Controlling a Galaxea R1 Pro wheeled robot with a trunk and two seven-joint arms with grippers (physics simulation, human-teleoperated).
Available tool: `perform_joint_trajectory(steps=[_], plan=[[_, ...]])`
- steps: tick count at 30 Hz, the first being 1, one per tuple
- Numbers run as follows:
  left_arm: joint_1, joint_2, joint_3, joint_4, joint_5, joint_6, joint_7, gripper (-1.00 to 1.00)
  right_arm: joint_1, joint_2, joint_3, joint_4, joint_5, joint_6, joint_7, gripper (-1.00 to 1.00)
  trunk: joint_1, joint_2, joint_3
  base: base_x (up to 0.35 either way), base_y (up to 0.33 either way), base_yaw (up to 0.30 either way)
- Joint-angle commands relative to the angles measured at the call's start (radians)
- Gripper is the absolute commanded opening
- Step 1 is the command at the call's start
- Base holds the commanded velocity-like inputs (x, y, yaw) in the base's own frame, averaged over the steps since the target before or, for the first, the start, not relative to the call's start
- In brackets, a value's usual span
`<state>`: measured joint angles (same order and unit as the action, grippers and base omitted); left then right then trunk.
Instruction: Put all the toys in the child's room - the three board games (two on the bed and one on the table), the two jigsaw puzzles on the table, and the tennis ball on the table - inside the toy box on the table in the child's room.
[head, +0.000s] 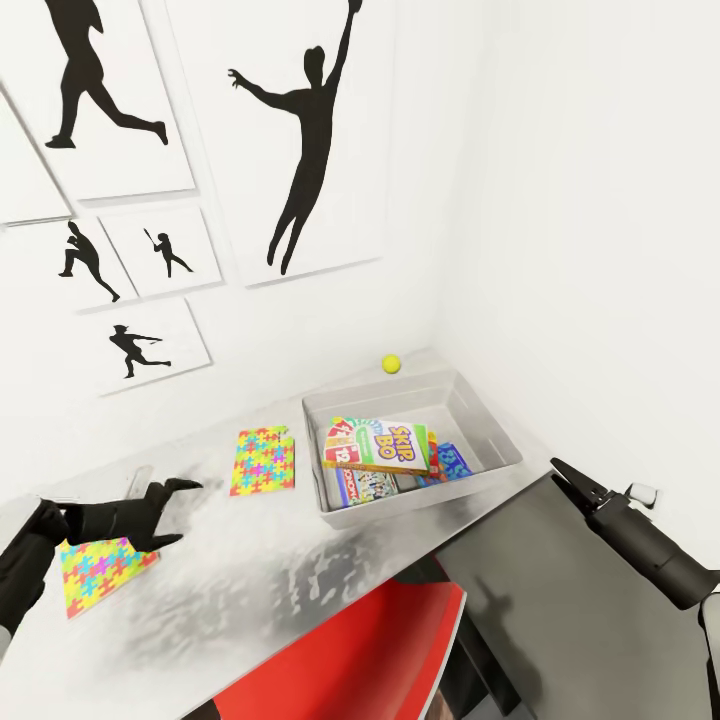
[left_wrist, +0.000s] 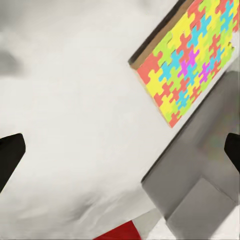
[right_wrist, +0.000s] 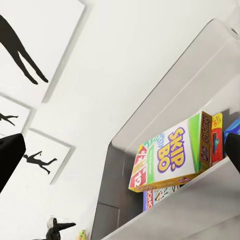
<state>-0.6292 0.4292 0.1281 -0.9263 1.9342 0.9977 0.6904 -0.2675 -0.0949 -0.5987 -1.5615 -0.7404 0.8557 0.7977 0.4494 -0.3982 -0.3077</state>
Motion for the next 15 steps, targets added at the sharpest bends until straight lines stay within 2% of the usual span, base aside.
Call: perform_joint_trajectory(steps=[1,2,3,5,7,10,11,12,13,15], plan=[[0.011,0.002,-0.018,-0.016,0.011,0.003,0.01,1.0,-0.001,0.0,-0.001,0.0,0.0,0.005,0.002,1.0,0.001,-0.002,-0.002,0.0,0.0,0.0],[0.031,0.003,-0.051,-0.047,0.011,0.002,0.01,1.0,-0.001,0.0,-0.001,0.0,0.0,0.005,0.002,1.0,0.001,-0.002,-0.002,0.0,0.0,0.0],[0.041,0.004,-0.063,-0.063,0.009,0.0,0.009,1.0,-0.001,0.0,-0.001,0.0,0.0,0.005,0.002,1.0,0.001,-0.002,-0.002,0.0,0.0,0.0],[0.062,0.005,-0.085,-0.1,0.005,-0.004,0.009,1.0,-0.001,0.0,-0.001,0.0,0.0,0.005,0.002,1.0,0.001,-0.002,-0.002,0.0,0.0,0.0],[0.067,0.005,-0.087,-0.108,0.004,-0.006,0.009,1.0,-0.001,0.001,-0.001,0.0,0.0,0.005,0.002,1.0,0.001,-0.002,-0.002,0.0,0.0,0.0],[0.08,0.001,-0.033,-0.124,0.002,-0.013,0.012,1.0,-0.001,0.0,-0.001,0.0,0.0,0.005,0.002,1.0,0.001,-0.002,-0.002,0.0,0.0,0.0],[0.083,-0.001,0.007,-0.128,0.003,-0.017,0.01,1.0,-0.001,0.001,-0.001,0.0,0.0,0.005,0.002,1.0,0.001,-0.002,-0.002,0.0,0.0,0.0],[0.084,-0.002,0.027,-0.13,0.005,-0.016,0.01,1.0,-0.001,0.001,-0.001,0.0,0.0,0.005,0.002,1.0,0.001,-0.002,-0.002,0.0,0.0,0.0],[0.087,-0.004,0.063,-0.137,0.007,-0.013,0.01,1.0,-0.001,0.001,-0.002,0.0,0.0,0.005,0.002,1.0,0.001,-0.002,-0.002,0.0,0.0,0.0],[0.089,-0.004,0.099,-0.142,0.01,-0.01,0.01,1.0,-0.001,0.001,-0.001,0.0,0.0,0.005,0.002,1.0,0.001,-0.002,-0.002,0.0,0.0,0.0]])
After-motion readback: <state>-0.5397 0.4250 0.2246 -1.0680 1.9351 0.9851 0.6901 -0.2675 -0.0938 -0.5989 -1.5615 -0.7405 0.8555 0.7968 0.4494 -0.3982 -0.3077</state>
